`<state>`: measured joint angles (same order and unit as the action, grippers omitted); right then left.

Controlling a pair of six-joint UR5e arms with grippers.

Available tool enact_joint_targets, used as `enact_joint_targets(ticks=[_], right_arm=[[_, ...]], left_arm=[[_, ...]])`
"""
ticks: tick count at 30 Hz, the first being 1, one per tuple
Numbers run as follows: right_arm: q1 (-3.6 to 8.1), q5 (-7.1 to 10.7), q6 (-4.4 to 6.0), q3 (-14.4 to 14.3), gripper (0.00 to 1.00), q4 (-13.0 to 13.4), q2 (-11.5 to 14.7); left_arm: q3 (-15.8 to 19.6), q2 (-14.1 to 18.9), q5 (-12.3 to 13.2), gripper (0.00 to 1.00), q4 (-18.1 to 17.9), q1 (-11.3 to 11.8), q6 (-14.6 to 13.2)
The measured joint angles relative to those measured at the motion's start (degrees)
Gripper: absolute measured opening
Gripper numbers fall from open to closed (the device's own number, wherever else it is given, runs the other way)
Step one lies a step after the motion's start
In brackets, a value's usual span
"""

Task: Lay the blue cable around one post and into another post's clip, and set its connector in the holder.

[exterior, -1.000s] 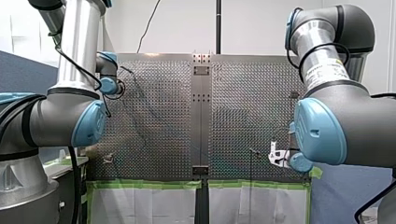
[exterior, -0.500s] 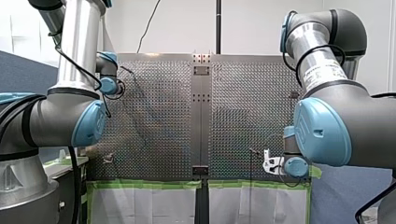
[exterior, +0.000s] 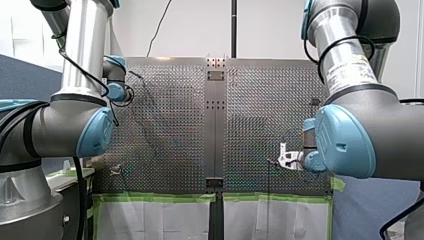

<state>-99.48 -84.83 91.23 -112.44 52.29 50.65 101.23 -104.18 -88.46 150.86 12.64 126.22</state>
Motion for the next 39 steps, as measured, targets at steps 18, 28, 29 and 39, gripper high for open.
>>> enact_joint_targets(ticks=[18, 28, 29, 39], right_arm=[[-0.16, 3.30, -0.01, 0.60, 0.00, -1.24, 8.01], [-0.36, 3.25, -0.16, 0.59, 0.00, -1.15, 9.11], [-0.38, 3.25, -0.16, 0.59, 0.00, -1.14, 9.11], [-0.77, 3.32, -0.16, 0.58, 0.00, -1.68, 9.09]], left_arm=[[0.00, 0.00, -0.13, 1.00, 1.68, -0.63, -0.12], [-0.01, 0.00, 0.97, 1.00, 4.02, -0.88, 1.32], [-0.01, 0.00, 1.08, 1.00, 4.24, -0.82, 1.67], [0.07, 0.01, 4.58, 1.00, 4.40, -0.12, 6.43]])
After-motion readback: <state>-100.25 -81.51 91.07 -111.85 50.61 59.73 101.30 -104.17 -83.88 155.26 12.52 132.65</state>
